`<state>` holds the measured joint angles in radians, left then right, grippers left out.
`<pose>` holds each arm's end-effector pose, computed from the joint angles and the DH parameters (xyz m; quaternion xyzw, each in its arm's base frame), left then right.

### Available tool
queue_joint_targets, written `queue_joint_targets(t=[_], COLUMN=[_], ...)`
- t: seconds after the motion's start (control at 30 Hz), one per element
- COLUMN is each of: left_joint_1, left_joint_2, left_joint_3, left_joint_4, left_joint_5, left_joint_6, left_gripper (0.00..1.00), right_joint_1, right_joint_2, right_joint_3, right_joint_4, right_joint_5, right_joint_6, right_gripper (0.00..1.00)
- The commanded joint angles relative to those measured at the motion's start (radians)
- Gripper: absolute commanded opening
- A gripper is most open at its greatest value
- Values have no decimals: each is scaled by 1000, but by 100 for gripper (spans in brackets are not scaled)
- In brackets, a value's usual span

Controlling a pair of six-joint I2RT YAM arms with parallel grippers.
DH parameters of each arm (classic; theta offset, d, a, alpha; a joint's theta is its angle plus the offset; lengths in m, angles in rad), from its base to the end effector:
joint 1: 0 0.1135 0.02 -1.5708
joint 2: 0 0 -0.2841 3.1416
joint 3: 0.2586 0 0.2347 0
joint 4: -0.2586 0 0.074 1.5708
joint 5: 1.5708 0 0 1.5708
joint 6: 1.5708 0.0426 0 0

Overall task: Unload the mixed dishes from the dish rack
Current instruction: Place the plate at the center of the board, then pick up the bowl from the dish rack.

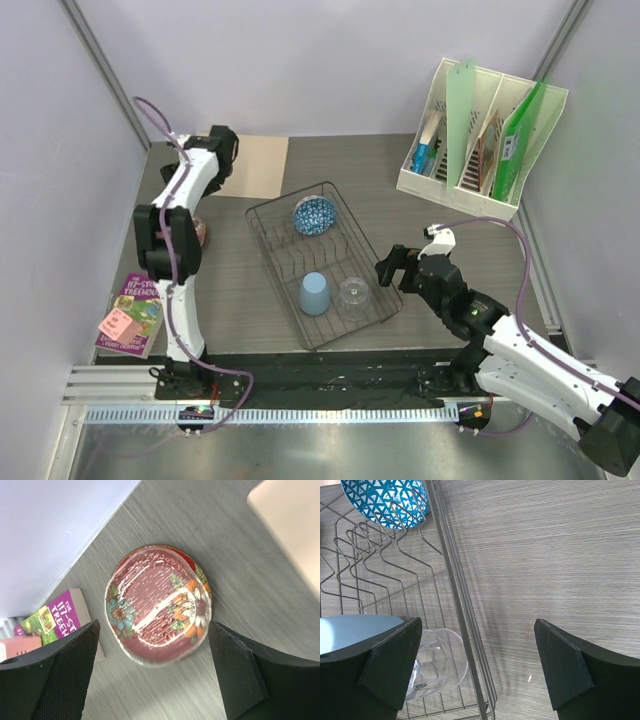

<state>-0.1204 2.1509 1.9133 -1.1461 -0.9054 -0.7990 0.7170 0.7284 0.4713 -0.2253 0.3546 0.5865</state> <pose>0.4299 -0.0183 0.2575 -0.3365 0.8307 0.3530 0.2685 0.1180 0.0832 0.2501 0.0362 0.8463 0.1892 0.4967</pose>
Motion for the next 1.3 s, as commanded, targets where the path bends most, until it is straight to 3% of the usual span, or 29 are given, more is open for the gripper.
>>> queue_joint_targets(t=[0.0, 0.17, 0.4, 0.53, 0.73, 0.8, 0.9, 0.93, 1.07, 1.27], left_joint_1=[-18, -145, -329, -370, -424, -438, -516, -550, -578, -570], left_joint_2=[-261, -532, -772, -712, -614, -594, -579, -582, -573, -543], left_joint_3=[6, -207, -537, -541, -537, -559, -614, -666, -749, -789], left_joint_4=[14, 159, 554, 614, 655, 727, 919, 1048, 1268, 1361], left_joint_5=[69, 203, 402, 517, 548, 573, 489, 468, 460, 579], left_joint_6=[-69, -74, 27, 158, 241, 303, 516, 579, 805, 1003], left_gripper=[88, 87, 80, 77, 76, 67, 63, 61, 57, 59], right_joint_1=[1, -1, -1, 1, 1, 1, -1, -1, -1, 1], right_joint_2=[2, 66, 155, 187, 209, 216, 206, 192, 157, 117], right_joint_3=[36, 88, 177, 213, 237, 245, 237, 227, 198, 164], right_joint_4=[26, 30, 41, 43, 55, 44, 40, 40, 40, 27], right_joint_5=[20, 26, 24, 27, 20, 20, 27, 26, 38, 33], right_joint_6=[-8, -23, -45, -47, -48, -51, -53, -53, -47, -42], right_gripper=[100, 100, 100, 100, 100, 100, 100, 100, 100, 100])
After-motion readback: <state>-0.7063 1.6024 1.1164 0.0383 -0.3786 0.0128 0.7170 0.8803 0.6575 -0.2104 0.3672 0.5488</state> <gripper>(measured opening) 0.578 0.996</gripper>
